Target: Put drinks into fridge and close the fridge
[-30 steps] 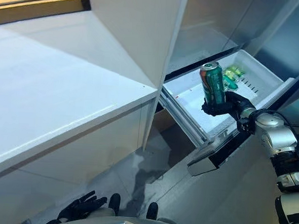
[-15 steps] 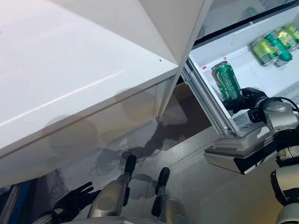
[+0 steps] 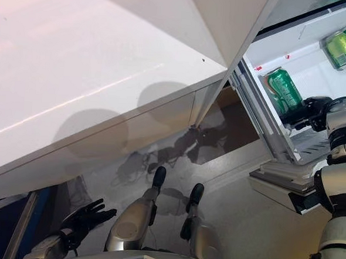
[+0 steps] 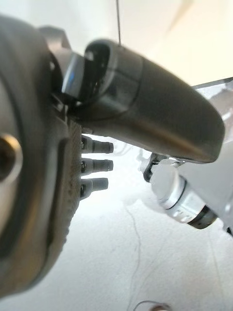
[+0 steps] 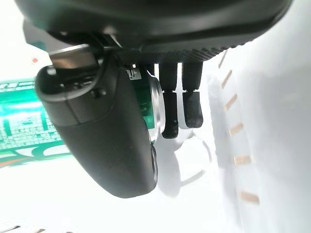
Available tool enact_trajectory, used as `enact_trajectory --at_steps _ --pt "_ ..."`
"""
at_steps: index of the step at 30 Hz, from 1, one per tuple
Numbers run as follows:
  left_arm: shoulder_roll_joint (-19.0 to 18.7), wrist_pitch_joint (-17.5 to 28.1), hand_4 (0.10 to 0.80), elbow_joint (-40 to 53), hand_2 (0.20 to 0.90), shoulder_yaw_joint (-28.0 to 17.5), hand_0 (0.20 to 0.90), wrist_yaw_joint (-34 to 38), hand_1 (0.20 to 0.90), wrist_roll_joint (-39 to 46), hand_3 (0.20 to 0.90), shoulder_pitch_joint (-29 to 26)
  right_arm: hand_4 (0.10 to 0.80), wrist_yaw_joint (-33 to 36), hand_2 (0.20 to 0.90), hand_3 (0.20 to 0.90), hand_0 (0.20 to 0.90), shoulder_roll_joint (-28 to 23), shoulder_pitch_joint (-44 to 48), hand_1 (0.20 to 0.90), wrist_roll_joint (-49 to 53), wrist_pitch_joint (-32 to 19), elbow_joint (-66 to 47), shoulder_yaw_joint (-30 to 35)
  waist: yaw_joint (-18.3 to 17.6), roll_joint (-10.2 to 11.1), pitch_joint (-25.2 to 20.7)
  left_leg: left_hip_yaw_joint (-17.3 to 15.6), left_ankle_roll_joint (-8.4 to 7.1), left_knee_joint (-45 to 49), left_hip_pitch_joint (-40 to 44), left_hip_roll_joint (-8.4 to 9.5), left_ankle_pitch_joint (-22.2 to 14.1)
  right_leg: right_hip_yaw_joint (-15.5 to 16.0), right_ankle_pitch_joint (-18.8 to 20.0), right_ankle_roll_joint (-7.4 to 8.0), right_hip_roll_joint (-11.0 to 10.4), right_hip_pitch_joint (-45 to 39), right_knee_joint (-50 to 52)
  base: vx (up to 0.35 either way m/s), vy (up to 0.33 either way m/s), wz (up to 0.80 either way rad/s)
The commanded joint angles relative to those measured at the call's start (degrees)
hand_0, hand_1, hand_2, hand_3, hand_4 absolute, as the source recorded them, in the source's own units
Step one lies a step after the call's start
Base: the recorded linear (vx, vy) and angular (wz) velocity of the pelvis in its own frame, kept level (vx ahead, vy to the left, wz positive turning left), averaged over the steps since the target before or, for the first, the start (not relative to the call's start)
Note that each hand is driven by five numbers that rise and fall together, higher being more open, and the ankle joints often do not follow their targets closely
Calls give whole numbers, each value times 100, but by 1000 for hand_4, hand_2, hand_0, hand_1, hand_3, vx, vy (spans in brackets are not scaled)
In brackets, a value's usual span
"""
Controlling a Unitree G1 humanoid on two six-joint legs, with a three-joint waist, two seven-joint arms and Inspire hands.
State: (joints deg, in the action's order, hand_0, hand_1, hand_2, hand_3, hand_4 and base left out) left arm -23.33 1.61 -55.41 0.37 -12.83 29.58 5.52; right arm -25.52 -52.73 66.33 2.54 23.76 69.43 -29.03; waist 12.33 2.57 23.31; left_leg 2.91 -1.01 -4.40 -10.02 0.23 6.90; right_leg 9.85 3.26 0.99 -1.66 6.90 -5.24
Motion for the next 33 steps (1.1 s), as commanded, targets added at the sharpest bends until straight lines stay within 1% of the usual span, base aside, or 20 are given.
enact_trajectory --at_steps 1,5,10,22,23,24,25,28,31,33 --pt "-334 93 800 -168 900 369 900 -81 900 -23 900 260 100 -241 300 200 300 -481 580 300 -476 233 122 -497 93 -163 -162 231 12 -40 -342 327 -282 -1 25 281 34 449 252 -10 31 5" --pt "-312 2 800 9 900 430 900 56 900 -62 900 241 100 -513 300 200 300 -457 499 300 -669 415 241 -461 137 -175 -115 282 22 -15 -397 368 -270 -2 20 265 35 494 275 9 -5 6" --pt "-351 -150 800 284 900 489 900 188 900 -82 900 269 100 -772 300 200 300 -475 442 300 -902 411 357 -412 170 -181 -84 327 38 -12 -471 400 -237 3 43 267 51 560 274 0 0 0" --pt "-420 -216 800 508 900 500 900 129 900 -101 900 356 100 -734 300 200 300 -408 296 300 -1002 441 446 -219 211 -228 -87 301 58 9 -490 431 -236 53 34 267 41 572 299 0 0 0" --pt "-413 -288 800 594 900 498 900 162 900 -104 900 385 207 -733 392 307 392 -401 257 392 -1037 450 429 -174 214 -236 -98 302 59 8 -482 436 -236 50 37 275 40 565 298 0 0 0" --pt "-430 -474 800 807 900 486 900 254 900 -134 900 427 306 -673 476 406 476 -353 147 476 -1057 460 415 -86 230 -228 -132 299 58 8 -473 435 -239 52 30 279 38 557 304 39 -7 1" --pt "-456 -561 800 846 900 484 900 298 900 -143 900 399 800 -676 900 900 900 -316 122 900 -1104 489 412 -24 241 -199 -157 292 62 17 -469 432 -250 56 18 268 41 552 311 54 -40 2" --pt "-513 -797 800 844 900 428 900 393 900 -237 900 238 800 -873 900 900 900 -328 244 900 -1207 534 444 -19 253 -97 -237 271 64 44 -461 390 -291 70 6 254 54 551 335 50 -68 5" --pt "-564 -932 800 748 900 408 900 445 900 -196 900 47 800 -1075 900 900 900 -399 432 900 -1239 545 439 -126 209 -27 -275 254 63 38 -459 362 -300 43 38 253 73 588 346 6 -19 2" --pt "-588 -955 800 655 900 441 900 461 900 -105 900 -60 800 -994 900 900 900 -408 487 900 -1146 508 430 -198 171 -10 -271 242 65 33 -452 352 -299 25 50 249 82 600 348 0 0 0"
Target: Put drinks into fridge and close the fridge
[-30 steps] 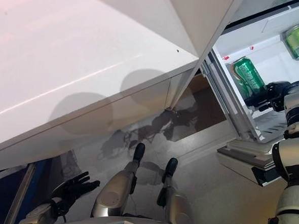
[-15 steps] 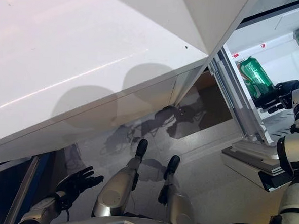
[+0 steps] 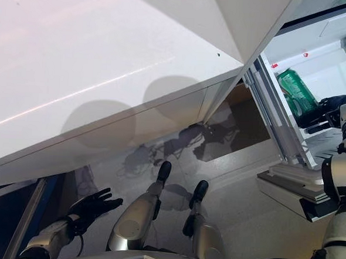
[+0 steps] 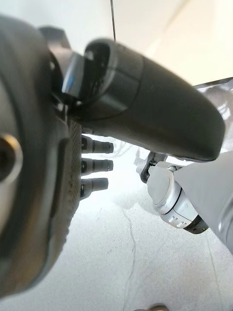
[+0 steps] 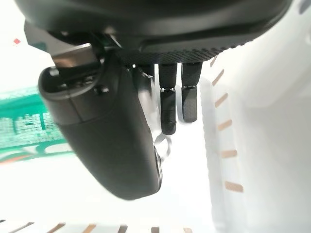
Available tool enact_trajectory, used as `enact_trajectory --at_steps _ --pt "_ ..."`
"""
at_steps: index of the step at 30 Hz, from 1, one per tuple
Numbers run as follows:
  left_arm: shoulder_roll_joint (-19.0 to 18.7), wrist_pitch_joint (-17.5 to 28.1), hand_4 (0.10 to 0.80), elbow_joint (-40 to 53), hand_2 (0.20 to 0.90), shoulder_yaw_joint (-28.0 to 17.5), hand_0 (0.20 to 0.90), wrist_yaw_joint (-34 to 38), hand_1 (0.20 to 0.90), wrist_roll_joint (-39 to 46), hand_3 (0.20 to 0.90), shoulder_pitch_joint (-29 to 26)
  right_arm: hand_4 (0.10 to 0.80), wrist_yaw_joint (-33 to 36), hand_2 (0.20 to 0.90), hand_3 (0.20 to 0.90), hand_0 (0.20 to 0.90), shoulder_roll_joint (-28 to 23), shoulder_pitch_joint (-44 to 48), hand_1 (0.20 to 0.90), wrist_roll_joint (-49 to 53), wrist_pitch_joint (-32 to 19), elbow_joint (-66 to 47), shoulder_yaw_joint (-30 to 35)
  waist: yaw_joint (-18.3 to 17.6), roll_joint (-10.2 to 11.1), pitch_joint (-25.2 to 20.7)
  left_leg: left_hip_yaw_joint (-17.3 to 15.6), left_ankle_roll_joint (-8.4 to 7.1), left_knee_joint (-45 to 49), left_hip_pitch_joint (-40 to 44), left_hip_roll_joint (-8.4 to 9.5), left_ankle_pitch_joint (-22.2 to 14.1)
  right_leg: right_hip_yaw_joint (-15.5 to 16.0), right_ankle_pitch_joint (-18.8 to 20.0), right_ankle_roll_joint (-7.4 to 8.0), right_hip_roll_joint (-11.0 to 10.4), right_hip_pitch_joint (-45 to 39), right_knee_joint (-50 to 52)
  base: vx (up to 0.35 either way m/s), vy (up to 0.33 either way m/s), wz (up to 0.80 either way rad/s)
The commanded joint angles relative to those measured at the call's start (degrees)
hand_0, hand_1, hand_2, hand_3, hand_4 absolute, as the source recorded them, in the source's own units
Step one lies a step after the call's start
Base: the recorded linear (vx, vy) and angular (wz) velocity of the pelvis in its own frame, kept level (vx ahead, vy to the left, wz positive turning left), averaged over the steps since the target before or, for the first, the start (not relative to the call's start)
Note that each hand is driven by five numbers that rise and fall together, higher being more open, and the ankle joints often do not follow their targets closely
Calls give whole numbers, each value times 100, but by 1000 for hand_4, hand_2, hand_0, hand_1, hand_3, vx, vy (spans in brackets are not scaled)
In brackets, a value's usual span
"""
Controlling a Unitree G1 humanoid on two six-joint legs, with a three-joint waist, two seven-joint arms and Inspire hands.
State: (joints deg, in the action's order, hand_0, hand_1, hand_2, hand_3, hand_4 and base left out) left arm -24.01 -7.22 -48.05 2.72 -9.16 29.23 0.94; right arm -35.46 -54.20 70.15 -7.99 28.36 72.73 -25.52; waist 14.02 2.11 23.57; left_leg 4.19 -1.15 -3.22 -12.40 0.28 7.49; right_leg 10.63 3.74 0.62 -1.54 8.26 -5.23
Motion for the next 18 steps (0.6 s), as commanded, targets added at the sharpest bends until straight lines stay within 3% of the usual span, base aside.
enact_trajectory --at_steps 1,12,18 --pt "-525 -78 800 -104 900 202 900 89 900 -50 900 374 800 16 900 900 900 -265 112 900 -84 50 69 -566 -13 40 -292 108 81 -86 -209 343 -357 -56 5 284 69 465 348 0 0 0" --pt "-471 -5 800 -547 900 305 900 167 900 5 900 44 800 548 900 900 900 -91 148 900 328 -84 6 -604 -128 74 -373 5 67 -128 -90 301 -391 -101 -2 288 61 390 321 -20 19 -3" --pt "-420 21 800 -715 900 348 900 58 900 -209 900 21 800 1610 900 900 900 -306 62 900 648 -930 -172 -574 -249 72 -607 -119 65 -165 143 257 -462 -127 -23 324 36 196 263 -1 60 -2"
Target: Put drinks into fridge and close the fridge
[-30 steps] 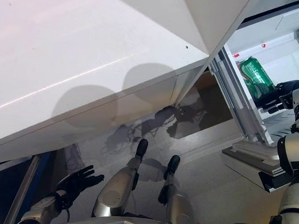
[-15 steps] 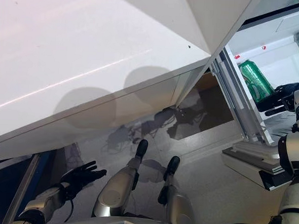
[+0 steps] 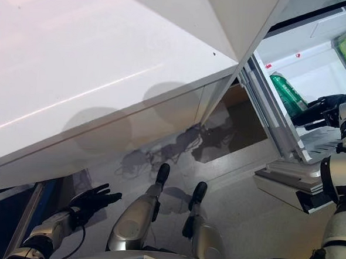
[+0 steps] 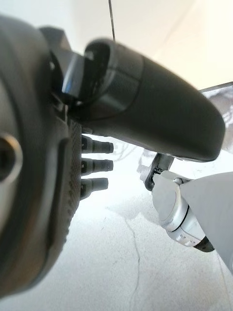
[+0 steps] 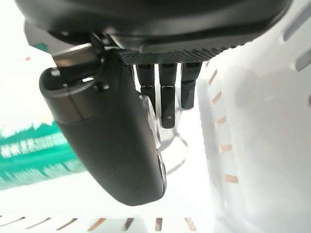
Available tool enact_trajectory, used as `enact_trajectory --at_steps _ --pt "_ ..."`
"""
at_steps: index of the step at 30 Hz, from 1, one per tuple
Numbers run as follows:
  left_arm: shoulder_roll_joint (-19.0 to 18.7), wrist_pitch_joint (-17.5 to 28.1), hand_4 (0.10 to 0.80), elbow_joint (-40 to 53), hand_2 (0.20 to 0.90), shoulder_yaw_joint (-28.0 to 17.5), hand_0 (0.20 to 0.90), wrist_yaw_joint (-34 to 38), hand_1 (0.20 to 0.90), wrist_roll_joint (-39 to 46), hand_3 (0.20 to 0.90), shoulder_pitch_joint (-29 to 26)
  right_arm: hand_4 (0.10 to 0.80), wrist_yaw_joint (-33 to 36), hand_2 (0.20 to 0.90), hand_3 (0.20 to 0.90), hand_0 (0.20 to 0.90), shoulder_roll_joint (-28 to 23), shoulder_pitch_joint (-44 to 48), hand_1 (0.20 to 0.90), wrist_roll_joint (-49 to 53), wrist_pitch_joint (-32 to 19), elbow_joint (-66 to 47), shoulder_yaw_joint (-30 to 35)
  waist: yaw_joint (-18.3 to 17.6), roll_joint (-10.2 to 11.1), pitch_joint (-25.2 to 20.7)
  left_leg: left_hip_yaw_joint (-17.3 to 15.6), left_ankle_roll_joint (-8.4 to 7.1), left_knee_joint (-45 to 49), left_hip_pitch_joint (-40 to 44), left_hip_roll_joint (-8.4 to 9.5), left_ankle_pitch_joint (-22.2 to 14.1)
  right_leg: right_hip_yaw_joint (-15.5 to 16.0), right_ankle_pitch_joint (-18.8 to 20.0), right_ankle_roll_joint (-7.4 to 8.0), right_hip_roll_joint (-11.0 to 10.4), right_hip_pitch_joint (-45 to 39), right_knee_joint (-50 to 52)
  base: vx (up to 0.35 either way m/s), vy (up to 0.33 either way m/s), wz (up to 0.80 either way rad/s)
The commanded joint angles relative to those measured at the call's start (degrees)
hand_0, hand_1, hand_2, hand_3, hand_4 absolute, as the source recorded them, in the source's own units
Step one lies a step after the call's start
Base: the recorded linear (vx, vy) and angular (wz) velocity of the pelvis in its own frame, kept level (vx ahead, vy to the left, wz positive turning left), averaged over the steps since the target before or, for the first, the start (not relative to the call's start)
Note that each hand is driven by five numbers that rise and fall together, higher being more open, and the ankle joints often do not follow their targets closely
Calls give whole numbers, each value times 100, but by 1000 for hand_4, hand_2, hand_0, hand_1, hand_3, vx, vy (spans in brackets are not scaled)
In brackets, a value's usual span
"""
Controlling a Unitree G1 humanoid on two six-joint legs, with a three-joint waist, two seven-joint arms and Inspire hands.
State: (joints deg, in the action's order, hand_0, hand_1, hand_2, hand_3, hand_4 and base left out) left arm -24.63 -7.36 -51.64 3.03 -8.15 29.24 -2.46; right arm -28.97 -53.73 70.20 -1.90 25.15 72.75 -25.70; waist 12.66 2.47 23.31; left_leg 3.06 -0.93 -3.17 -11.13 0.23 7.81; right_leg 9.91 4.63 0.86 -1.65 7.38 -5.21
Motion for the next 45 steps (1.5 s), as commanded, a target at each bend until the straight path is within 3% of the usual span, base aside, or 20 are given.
enact_trajectory --at_steps 1,4,12,20,24,28,32,39,45 --pt "-339 21 800 -398 900 344 900 -52 900 -233 900 369 800 1179 900 900 900 -458 26 900 131 -793 -283 -539 -164 44 -658 -35 43 -176 88 253 -517 -60 -110 315 37 235 249 22 60 -5" --pt "-286 95 800 -559 900 383 900 -95 900 -344 900 417 800 1692 900 900 900 -773 -42 900 605 -1129 -793 -471 -310 67 -842 -113 43 -183 239 237 -570 -88 -103 355 11 108 196 37 66 -1" --pt "-157 103 800 -976 900 356 900 -140 900 -352 900 465 800 2742 900 900 900 -1418 -919 900 1278 -1278 -3046 401 -820 81 -1347 -295 59 -183 603 198 -734 -319 -117 428 -7 -168 87 24 44 -10" --pt "90 115 800 -1242 900 88 900 -248 900 -745 900 572 800 3554 900 900 900 -1613 -2802 900 1246 -1902 -5422 2499 -1347 -35 -1919 -561 108 -183 1072 135 -951 -583 -247 439 8 -492 77 29 26 -21" --pt "218 66 800 -1262 900 -68 900 -174 900 -804 900 628 800 3807 900 900 900 -1316 -4057 900 1101 -1904 -6436 3647 -1570 -59 -2042 -657 123 -183 1255 107 -1021 -683 -292 428 29 -613 109 29 -9 -19" --pt "391 13 800 -1302 900 -315 900 -94 900 -890 900 760 800 4009 900 900 900 -512 -5737 900 809 -2081 -7244 4839 -1797 -105 -2139 -773 152 -168 1508 88 -1137 -840 -380 415 57 -785 184 82 -38 -25" --pt "507 -31 800 -1410 900 -481 900 -68 900 -969 900 900 800 3912 900 900 900 190 -6853 900 729 -2204 -7438 5510 -1971 -161 -2054 -816 230 110 1651 94 -1313 -1013 -594 314 83 -817 613 124 -30 -23" --pt "678 13 800 -1418 900 -644 900 20 900 -990 900 1005 800 3896 900 900 900 1022 -7512 900 881 -2197 -6995 5532 -2119 -160 -1551 -647 448 1392 1469 228 -1880 -1101 -1101 90 70 -644 1736 117 -3 -11" --pt "618 -102 800 -1191 900 -397 900 259 900 -859 900 648 800 3864 900 900 900 963 -7093 900 1245 -2346 -6571 4986 -2016 -114 -1006 -582 604 2637 692 311 -2375 -952 -1557 -132 -72 -121 2796 -63 -2 3"
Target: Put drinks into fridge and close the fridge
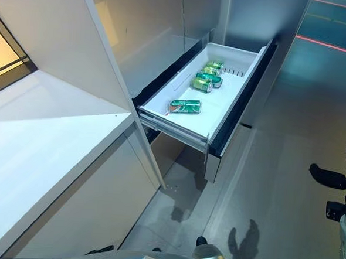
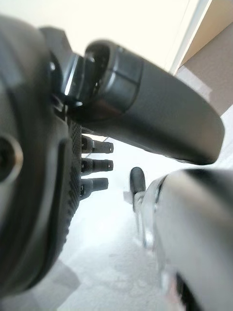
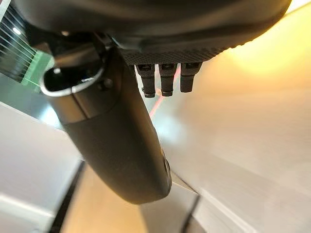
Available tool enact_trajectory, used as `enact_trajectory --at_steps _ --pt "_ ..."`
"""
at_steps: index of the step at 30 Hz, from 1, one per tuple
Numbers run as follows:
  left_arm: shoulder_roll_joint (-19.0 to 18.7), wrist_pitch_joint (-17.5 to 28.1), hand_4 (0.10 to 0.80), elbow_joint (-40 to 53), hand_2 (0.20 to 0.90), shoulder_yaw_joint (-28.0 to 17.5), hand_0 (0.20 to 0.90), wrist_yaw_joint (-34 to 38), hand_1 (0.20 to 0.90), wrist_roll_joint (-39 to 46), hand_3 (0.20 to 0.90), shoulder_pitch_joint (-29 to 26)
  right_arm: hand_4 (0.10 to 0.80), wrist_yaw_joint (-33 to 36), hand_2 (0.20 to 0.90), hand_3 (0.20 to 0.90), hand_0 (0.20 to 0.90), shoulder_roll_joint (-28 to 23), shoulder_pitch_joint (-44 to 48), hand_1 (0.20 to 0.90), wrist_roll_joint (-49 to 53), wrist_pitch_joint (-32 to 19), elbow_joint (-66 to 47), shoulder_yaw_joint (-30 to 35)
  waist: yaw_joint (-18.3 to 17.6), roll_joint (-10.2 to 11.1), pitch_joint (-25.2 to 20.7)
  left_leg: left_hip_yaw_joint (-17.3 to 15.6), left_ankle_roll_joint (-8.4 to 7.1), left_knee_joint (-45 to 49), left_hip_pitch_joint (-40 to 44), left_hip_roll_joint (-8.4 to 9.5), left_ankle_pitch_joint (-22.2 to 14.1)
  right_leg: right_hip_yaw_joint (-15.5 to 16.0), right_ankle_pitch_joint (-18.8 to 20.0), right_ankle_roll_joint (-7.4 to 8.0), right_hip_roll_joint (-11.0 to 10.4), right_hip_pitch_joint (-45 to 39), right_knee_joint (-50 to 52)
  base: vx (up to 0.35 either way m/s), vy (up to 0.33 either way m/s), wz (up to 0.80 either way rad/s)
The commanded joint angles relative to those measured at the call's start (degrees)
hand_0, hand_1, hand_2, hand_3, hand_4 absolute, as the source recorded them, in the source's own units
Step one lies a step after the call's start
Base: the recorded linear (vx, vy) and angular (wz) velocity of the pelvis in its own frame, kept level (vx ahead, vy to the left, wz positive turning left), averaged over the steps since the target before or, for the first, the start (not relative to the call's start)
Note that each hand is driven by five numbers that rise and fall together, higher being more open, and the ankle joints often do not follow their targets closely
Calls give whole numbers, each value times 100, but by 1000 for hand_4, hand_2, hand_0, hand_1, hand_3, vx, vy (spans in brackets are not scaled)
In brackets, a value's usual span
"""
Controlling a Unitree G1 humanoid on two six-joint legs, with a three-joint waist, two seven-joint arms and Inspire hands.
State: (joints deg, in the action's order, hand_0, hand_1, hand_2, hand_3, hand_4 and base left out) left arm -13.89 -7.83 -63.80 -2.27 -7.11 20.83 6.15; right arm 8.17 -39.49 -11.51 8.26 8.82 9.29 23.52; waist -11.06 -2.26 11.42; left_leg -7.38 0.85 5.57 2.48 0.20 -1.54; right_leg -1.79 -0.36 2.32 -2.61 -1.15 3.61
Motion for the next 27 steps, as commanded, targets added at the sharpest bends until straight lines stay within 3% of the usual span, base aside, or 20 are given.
enact_trajectory --at_steps 1,7,14,18,27 --pt "-465 -63 800 63 900 171 900 203 900 21 900 -258 800 164 900 900 900 -463 1151 900 262 -758 -189 -22 379 360 241 466 440 1897 -786 321 -1472 237 -1085 -305 12 824 2037 -159 5 7" --pt "-569 64 800 328 900 461 900 393 900 367 900 -664 800 42 900 900 900 -471 1973 900 698 -1311 -93 -836 553 338 741 563 517 2913 -1836 426 -1660 397 -1333 -506 -73 1710 3060 -173 25 11" --pt "-530 130 800 391 900 766 900 452 900 440 900 -941 800 -293 900 900 900 -413 3198 900 921 -2177 27 -1739 780 269 1005 608 493 3417 -2353 556 -1742 512 -1430 -575 -127 2145 3491 -59 21 9" --pt "-515 205 800 340 900 824 900 429 900 441 900 -959 800 -417 900 900 900 -364 3703 900 1051 -2386 166 -2073 892 225 1037 620 479 3472 -2419 595 -1727 549 -1415 -571 -148 2184 3509 8 39 12" --pt "-451 276 800 241 900 1033 900 402 900 492 900 -1088 800 -511 900 900 900 -16 5272 900 1133 -2319 634 -3100 1284 201 1085 667 497 3665 -2448 655 -1767 734 -1511 -601 -237 2131 3727 3 25 2"
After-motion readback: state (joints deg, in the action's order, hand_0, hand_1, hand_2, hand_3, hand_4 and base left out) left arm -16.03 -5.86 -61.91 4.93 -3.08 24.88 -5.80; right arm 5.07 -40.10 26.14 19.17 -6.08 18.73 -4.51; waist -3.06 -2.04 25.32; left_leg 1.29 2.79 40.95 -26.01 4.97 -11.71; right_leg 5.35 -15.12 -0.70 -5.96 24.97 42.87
